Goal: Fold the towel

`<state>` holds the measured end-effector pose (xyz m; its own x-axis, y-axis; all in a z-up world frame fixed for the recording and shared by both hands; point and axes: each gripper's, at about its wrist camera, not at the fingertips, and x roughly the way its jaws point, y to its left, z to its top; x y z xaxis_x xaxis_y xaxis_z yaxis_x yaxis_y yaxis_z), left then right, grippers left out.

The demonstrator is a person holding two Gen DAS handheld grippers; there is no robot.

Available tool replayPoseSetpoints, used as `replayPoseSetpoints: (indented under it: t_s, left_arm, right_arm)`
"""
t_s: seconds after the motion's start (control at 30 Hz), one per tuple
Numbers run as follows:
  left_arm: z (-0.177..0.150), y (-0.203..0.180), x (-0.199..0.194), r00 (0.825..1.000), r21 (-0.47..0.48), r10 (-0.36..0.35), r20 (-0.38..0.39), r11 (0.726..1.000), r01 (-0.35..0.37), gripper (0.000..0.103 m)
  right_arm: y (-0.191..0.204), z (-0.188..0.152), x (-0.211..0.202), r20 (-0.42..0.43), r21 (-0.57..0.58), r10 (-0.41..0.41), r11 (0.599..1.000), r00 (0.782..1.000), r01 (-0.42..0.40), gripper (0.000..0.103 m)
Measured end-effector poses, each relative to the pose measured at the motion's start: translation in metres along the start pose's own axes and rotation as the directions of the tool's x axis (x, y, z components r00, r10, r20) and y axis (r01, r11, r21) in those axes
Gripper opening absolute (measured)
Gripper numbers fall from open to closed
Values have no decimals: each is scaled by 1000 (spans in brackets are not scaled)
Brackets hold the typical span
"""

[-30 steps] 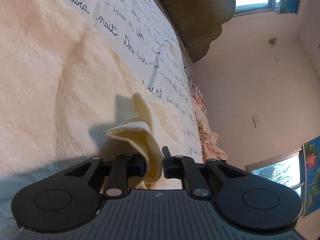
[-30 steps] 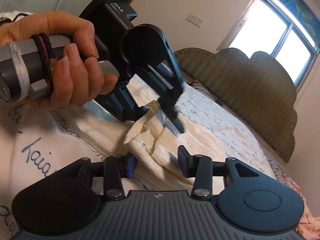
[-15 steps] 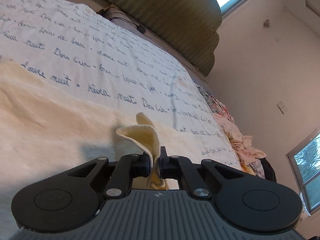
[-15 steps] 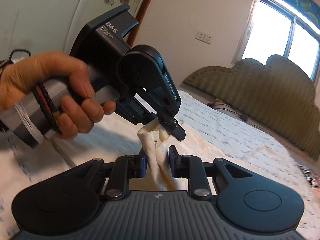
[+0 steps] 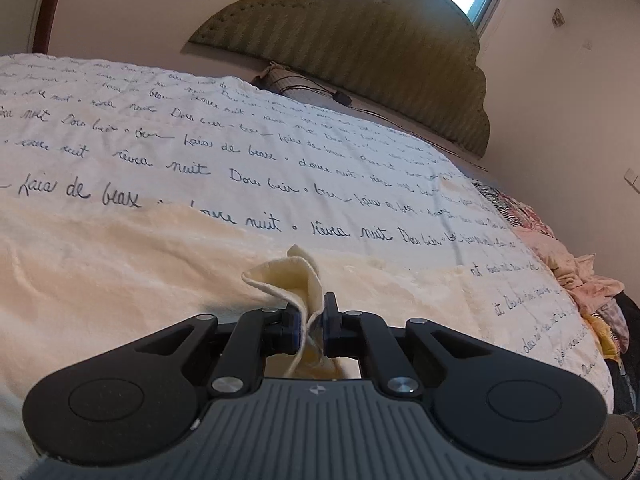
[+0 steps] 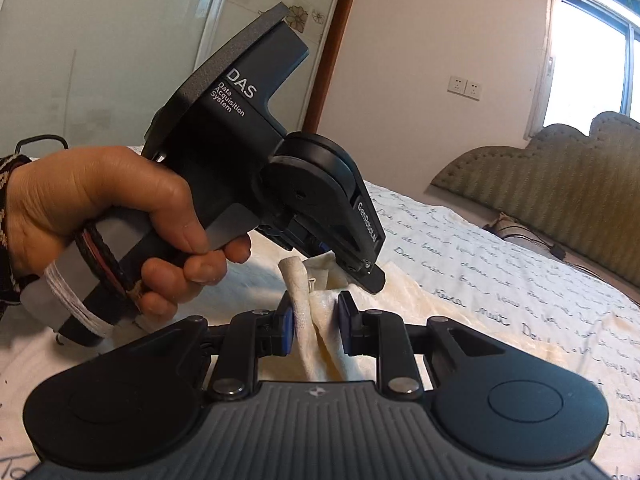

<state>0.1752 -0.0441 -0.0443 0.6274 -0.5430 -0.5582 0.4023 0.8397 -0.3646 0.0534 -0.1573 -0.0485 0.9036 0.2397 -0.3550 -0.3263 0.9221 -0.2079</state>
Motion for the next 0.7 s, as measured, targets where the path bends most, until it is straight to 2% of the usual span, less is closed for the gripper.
replayPoseSetpoints:
  t_s: [0.13, 0.2, 0.23, 0.27, 0.33, 0.43, 0.5, 0.53, 0.6, 0.7]
  left_arm:
    - [-2, 0, -3, 999, 56, 37, 25, 998, -38, 10]
    - [-4, 4, 2, 998, 50, 66, -2, 997, -66, 20]
    - [-5, 8, 6, 996, 33, 89, -21, 996, -88, 28]
    - [-5, 13, 7, 995, 11, 99, -27, 995, -99, 41]
    - [-4, 21, 3, 992, -23, 128, -10, 991, -129, 47]
    - [4, 31, -9, 978, -42, 206, 40, 978, -204, 50]
    - [10, 36, -17, 966, -61, 248, 70, 968, -244, 49]
    - [13, 36, -20, 963, -63, 258, 82, 965, -254, 49]
    - [17, 36, -23, 967, -64, 240, 86, 970, -235, 49]
    - [20, 33, -25, 988, -121, 146, 60, 983, -138, 49]
  right_arm:
    - [-4, 0, 12, -5, 9, 21, 1000, 1000, -21, 22]
    - [-3, -1, 22, -52, 20, 39, 999, 998, -38, 23]
    - [-2, -2, 25, -76, 25, 44, 999, 996, -43, 24]
    - [-2, -2, 27, -92, 27, 56, 998, 994, -53, 25]
    - [-4, -1, 22, -102, 22, 88, 996, 991, -86, 26]
    - [-21, 2, 3, -88, 58, 198, 979, 976, -193, 26]
    - [-40, 4, -14, -53, 97, 226, 971, 973, -220, 26]
    - [-53, 4, -19, -39, 123, 211, 971, 977, -204, 26]
    - [-78, 4, -23, -26, 182, 139, 974, 990, -132, 26]
    - [-83, -1, -23, -62, 176, 23, 984, 998, -12, 26]
